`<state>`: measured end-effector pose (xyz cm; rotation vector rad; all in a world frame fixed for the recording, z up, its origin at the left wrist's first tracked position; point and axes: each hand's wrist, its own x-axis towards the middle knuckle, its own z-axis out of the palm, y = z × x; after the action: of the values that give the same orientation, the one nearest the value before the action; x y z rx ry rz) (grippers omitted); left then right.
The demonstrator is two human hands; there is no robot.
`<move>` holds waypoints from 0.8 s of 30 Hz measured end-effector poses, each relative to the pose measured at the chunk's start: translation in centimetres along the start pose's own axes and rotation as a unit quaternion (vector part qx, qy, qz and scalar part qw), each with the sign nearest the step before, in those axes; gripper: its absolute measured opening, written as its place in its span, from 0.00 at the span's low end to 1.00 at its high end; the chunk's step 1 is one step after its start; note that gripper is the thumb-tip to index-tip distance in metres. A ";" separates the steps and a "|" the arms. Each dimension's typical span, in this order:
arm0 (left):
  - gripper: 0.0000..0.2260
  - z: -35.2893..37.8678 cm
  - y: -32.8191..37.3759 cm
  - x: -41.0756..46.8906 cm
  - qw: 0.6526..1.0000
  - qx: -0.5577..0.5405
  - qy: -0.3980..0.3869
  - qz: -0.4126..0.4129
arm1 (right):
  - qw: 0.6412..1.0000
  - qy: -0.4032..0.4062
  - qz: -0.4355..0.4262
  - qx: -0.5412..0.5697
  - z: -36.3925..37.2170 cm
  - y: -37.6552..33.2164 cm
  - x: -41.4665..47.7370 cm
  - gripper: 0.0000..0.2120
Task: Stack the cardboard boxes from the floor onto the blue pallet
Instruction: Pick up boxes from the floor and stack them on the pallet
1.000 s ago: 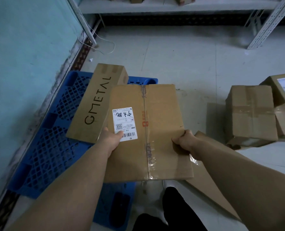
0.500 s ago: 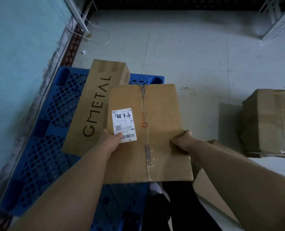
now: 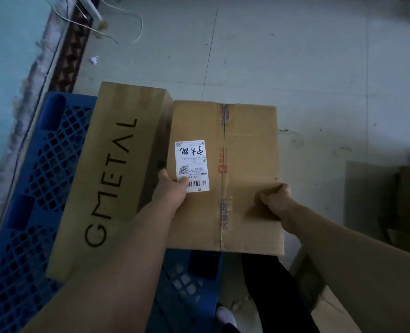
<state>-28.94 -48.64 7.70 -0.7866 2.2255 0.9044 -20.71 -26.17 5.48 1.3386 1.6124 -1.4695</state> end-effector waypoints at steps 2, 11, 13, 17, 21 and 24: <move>0.32 1.5 1.2 3.6 1.000 -0.006 0.005 0.001 | 1.000 0.007 -0.009 0.004 0.6 -1.5 3.4 0.26; 0.31 4.6 1.4 13.3 0.993 0.095 0.018 0.063 | 0.999 -0.031 -0.007 -0.020 5.4 -3.8 13.0 0.29; 0.30 5.6 0.0 13.0 0.989 0.110 -0.054 0.079 | 0.999 -0.047 0.005 -0.017 6.1 -3.7 13.3 0.28; 0.28 7.4 -1.4 11.0 0.964 0.228 -0.100 0.096 | 0.999 -0.050 -0.008 0.001 6.7 -3.6 13.5 0.31; 0.31 8.0 -2.1 11.2 0.951 0.265 -0.130 0.090 | 0.999 -0.046 -0.005 0.019 7.5 -3.5 14.4 0.36; 0.33 8.2 -2.0 12.7 0.935 0.311 -0.118 0.123 | 0.999 -0.030 0.010 -0.003 8.1 -3.7 14.7 0.42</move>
<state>-33.20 -47.37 -6.86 -0.0999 2.2224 0.3250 -30.68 -29.28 -8.17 1.2918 1.5589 -1.4776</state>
